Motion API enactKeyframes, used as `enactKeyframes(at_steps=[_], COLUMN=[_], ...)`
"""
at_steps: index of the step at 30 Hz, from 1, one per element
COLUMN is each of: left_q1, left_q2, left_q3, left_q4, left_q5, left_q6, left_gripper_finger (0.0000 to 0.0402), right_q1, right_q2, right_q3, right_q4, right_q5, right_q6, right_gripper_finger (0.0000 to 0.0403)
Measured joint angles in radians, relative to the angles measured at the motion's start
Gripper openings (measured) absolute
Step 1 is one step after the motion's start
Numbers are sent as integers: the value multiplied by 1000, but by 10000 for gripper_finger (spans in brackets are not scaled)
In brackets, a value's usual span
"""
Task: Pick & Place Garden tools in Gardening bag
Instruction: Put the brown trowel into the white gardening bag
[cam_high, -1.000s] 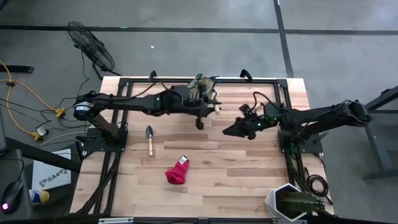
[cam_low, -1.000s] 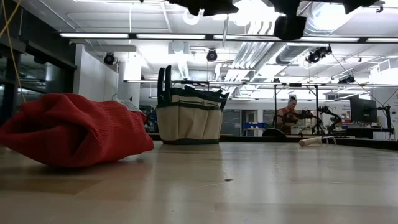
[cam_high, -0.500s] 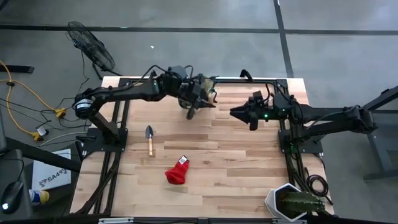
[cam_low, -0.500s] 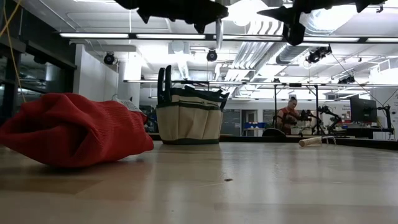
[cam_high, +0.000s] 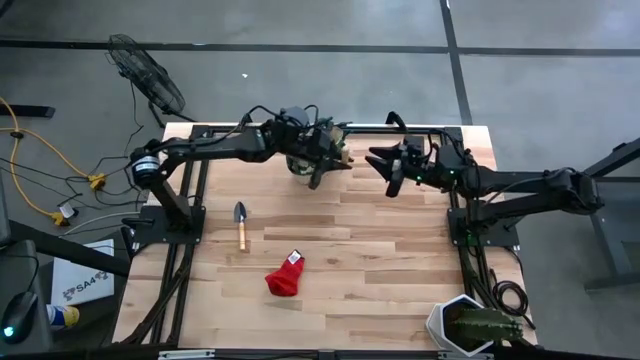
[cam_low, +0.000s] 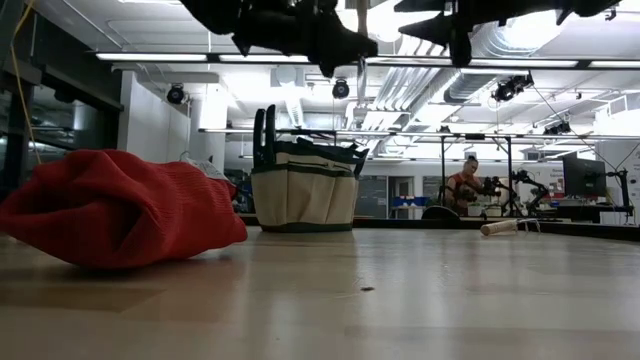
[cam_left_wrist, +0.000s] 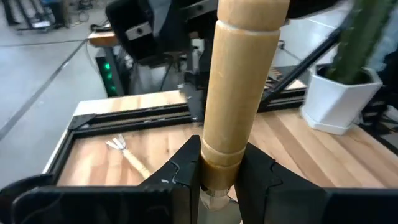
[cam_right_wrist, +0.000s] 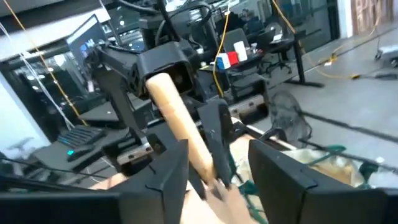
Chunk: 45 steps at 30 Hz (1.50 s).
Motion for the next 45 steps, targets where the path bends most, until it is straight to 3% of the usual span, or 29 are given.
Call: enactKeyframes(at_steps=[9, 15, 21, 31, 45], left_q1=[0, 0, 0, 0, 0], left_q2=[47, 67, 66, 66, 66], left_q3=[1, 1, 1, 1, 1], left_q4=[20, 36, 31, 30, 27], left_q5=[-52, -83, -105, -107, -106], left_q6=[-27, -33, -32, -33, -33], left_gripper_finger=[61, 61, 61, 61, 61], right_q1=[0, -13, -40, -46, -46], right_q2=[34, 66, 159, 193, 194], right_q3=[0, 59, 137, 162, 162], right_q4=[57, 32, 2, -14, -21], right_q5=[3, -2, -81, -76, -54], right_q6=[-116, -191, -224, -236, -236], right_gripper_finger=[228, 230, 229, 228, 143])
